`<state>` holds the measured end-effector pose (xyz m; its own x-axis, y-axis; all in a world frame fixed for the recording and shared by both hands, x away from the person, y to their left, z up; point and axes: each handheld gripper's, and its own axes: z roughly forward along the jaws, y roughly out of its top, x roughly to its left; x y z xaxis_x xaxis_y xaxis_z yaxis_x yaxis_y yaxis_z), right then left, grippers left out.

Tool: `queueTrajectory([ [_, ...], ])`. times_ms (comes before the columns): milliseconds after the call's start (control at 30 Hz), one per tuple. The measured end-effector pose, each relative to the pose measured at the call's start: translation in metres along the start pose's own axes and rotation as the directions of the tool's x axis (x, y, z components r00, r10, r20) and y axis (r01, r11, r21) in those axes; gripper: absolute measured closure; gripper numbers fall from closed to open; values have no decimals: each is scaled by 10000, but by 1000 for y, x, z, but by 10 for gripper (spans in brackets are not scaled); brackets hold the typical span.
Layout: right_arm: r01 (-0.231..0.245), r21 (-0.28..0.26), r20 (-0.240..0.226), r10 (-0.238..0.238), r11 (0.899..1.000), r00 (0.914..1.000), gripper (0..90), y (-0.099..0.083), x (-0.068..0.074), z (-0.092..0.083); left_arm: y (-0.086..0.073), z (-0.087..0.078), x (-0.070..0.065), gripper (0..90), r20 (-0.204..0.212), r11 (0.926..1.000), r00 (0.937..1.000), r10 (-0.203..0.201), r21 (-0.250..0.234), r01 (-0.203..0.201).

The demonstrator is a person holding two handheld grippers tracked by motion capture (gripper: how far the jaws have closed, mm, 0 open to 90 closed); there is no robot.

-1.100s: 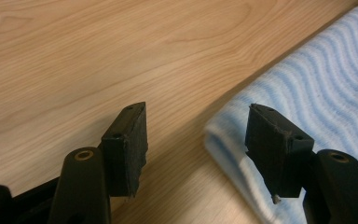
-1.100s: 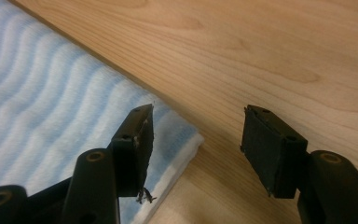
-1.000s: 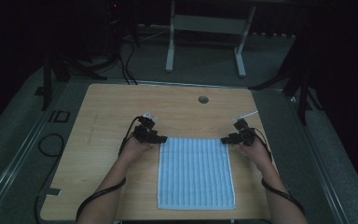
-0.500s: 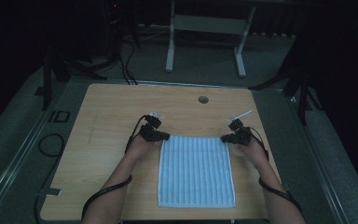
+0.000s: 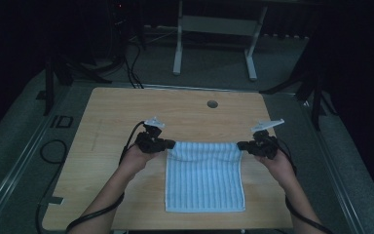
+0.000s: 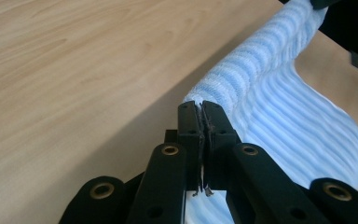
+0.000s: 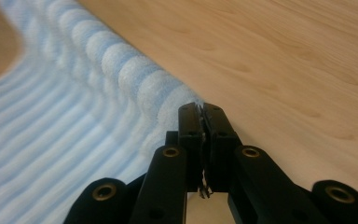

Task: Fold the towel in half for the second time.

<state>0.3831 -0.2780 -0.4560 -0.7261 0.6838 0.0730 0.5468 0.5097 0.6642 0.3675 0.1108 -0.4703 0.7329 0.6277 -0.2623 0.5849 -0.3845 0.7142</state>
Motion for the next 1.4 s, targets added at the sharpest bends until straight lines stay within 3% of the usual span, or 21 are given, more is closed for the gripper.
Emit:
queueTrajectory([
  [100,469,-316,-67,-471,9984,9989,867,-14,23,-18,-13,-13,-18,867,147,9996,9996,231,-157,-229],
  [167,749,-462,-37,-751,9961,9972,867,-26,38,-28,-22,-19,-31,867,-7,9995,9997,236,-216,-236],
  [200,824,-515,-105,-831,9953,9965,867,-32,44,-33,-26,-22,-37,867,162,9994,9995,281,-218,-278],
  [267,907,-582,-190,-919,9942,9956,866,-44,56,-40,-36,-28,-50,867,119,9987,9994,333,-378,-328],
  [300,909,-624,-258,-926,9939,9954,866,-50,61,-43,-41,-31,-55,866,367,9988,9990,258,-428,-242],
  [333,909,-624,-258,-926,9939,9954,866,-50,61,-43,-41,-31,-55,866,367,9988,9990,258,-428,-242],
  [400,943,-550,-460,-969,9940,9942,866,-67,72,-51,-58,-36,-66,866,665,9996,9977,113,-259,-96],
  [533,979,-343,-748,-1003,9946,9921,866,-83,83,-53,-78,-37,-83,863,741,9997,9969,260,27,-262],
  [600,1139,-124,-669,-1145,9934,9912,865,-91,89,-51,-86,-36,-89,862,1089,9994,9939,175,271,-205],
  [667,858,-25,-1044,-856,9963,9908,826,-99,89,-50,-93,-35,-94,848,1142,9981,9932,240,537,-302],
  [733,915,22,-911,-909,9958,9917,736,-104,89,-49,-94,-36,-95,750,1052,9970,9935,437,589,-501],
  [800,653,-114,-964,-661,9978,9931,706,-104,86,-50,-93,-36,-92,658,1040,9977,9942,291,581,-353],
  [900,673,-204,-902,-689,9975,9935,671,-100,85,-47,-92,-30,-89,600,1035,9980,9942,282,542,-339],
  [1133,934,282,-1231,-892,9952,9884,626,-92,89,-10,-96,3,-88,564,810,9920,9958,430,1150,-522],
  [1333,1190,688,-1029,-1116,9905,9884,618,-92,87,10,-97,14,-87,566,772,9875,9957,509,1450,-617],
  [1400,1204,1043,-885,-1114,9872,9898,606,-96,83,22,-101,24,-81,575,445,9833,9972,596,1693,-663],
])
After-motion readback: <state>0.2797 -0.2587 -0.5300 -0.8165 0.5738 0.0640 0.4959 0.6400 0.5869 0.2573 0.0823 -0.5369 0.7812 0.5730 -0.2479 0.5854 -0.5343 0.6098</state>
